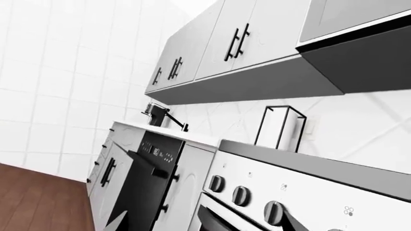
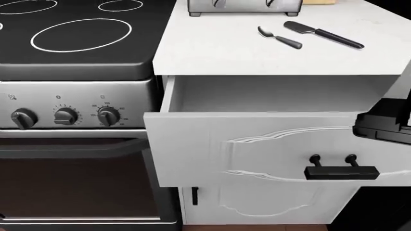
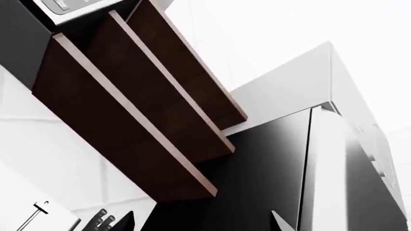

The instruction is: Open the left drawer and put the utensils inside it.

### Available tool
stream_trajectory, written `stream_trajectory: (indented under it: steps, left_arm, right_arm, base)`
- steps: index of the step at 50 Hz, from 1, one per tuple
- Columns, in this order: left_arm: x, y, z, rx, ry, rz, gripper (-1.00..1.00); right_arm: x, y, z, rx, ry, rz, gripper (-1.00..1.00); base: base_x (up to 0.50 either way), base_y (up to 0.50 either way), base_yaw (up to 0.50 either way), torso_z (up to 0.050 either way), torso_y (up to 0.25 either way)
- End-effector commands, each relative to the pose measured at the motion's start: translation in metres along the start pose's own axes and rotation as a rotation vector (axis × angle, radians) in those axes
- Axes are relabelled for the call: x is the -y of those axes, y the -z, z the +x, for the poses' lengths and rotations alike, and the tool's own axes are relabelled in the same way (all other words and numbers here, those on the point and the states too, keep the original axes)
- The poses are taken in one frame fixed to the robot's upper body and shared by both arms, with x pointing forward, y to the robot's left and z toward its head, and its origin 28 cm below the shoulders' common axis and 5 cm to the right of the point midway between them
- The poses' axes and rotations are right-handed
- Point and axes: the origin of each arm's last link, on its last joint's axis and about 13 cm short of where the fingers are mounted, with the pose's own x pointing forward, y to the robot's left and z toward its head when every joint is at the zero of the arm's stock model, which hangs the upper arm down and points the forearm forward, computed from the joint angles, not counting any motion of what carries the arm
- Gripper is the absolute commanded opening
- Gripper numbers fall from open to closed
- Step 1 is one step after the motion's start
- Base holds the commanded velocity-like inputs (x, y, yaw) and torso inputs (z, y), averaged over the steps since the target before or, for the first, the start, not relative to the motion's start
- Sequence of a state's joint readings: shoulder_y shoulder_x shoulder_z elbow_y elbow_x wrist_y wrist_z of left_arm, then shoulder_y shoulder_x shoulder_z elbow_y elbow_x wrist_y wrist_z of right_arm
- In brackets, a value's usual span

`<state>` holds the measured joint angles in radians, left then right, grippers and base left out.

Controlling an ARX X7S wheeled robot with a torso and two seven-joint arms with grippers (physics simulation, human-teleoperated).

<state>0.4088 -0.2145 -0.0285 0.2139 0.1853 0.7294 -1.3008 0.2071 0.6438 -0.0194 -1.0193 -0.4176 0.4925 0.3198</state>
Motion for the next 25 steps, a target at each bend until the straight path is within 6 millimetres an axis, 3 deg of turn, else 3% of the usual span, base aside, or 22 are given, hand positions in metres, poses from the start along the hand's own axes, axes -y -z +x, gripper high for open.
stream_trajectory:
  steps: [1, 25]
  left_arm:
    - [-0.0002, 0.0004, 0.0, 0.0, 0.003, 0.001, 1.0]
    - [0.0007, 0.0001, 0.0013, 0.003, 0.005, -0.005, 1.0]
  right_arm:
    - [-0.0013, 0.0001, 0.0, -0.006, 0.011, 0.014, 1.0]
    - [-0.0028, -0.0011, -0.0009, -0.006, -0.003, 0.014, 1.0]
  base:
    - [0.0, 0.0, 0.0, 0.05, 0.037]
    - [0.0, 0.0, 0.0, 0.05, 0.039]
